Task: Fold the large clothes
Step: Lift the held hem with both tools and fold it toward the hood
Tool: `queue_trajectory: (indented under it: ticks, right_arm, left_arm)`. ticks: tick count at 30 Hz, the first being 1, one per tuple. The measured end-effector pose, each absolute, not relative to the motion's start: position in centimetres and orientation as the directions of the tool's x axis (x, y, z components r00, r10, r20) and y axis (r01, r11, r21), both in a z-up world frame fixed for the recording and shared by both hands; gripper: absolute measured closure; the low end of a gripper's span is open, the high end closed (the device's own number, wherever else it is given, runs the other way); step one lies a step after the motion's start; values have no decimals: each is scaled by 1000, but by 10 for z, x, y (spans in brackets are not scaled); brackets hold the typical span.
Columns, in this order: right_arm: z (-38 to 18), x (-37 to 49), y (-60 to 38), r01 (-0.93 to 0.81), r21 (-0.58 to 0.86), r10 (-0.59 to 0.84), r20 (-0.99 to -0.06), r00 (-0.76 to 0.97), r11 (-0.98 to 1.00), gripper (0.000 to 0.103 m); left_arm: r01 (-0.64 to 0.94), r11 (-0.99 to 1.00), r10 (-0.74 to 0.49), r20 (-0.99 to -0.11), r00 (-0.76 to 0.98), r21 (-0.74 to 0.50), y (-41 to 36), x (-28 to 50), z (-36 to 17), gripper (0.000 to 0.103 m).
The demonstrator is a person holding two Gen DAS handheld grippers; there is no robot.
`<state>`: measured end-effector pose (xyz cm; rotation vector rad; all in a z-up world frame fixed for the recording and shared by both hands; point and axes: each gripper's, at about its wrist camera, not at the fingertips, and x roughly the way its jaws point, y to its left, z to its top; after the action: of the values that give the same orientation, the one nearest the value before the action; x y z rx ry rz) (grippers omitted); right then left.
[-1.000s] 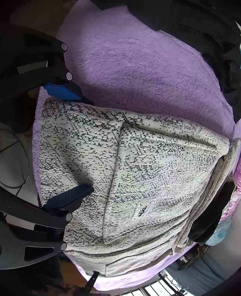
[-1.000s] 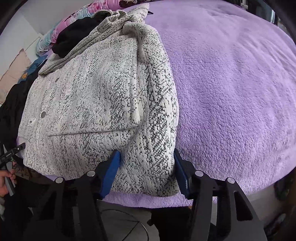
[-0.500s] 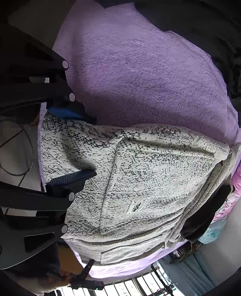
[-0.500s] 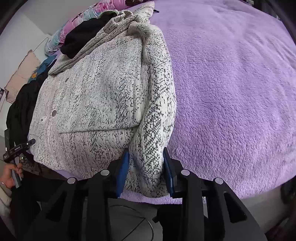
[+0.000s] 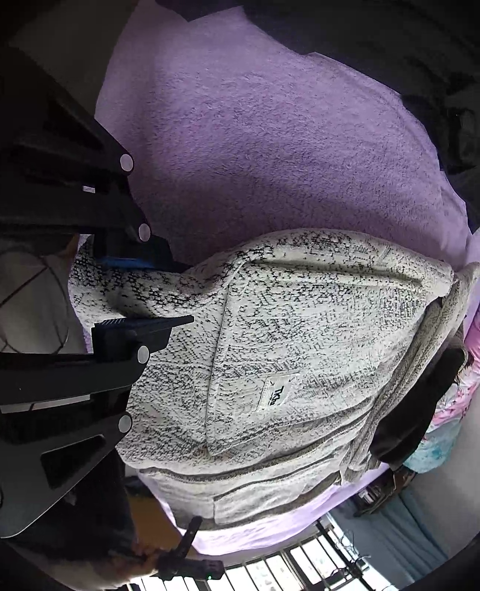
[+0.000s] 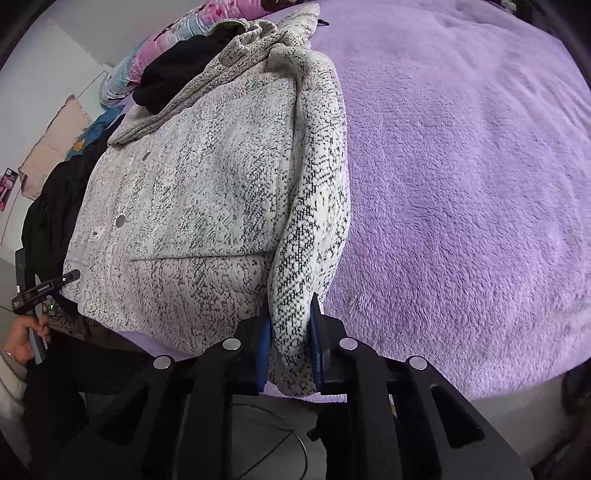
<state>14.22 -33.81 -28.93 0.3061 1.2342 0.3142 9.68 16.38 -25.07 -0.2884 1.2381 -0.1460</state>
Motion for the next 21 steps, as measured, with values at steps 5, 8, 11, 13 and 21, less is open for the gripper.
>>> queue_trajectory:
  ticks: [5,8,11,13,21]
  right_arm:
    - [-270,138,-335,-98,383,393,-859,327,918,89]
    - [-260,136,-336,-105,394,406,-849,339,913,90]
    - [-248,136,-335,-120,408,423,-839,342,905,90]
    - [-242,138,-333,-134,396,418,-843,340,908,91]
    - [-216,139,-327,-167,404,437,-823,364,899,93]
  left_arm:
    - [-16,957,-266,-903,337,-288,161,94,-233,86]
    - [-6,953,-281,-896,344,-302,159,93,-219,87]
    - [-6,947,-300,-888,348,-322,162,95,-206,87]
    - [-18,939,-316,-882,349,-343,164,97,-198,87]
    - [-21,898,-399,-834,382,-439,169,102,-167,87]
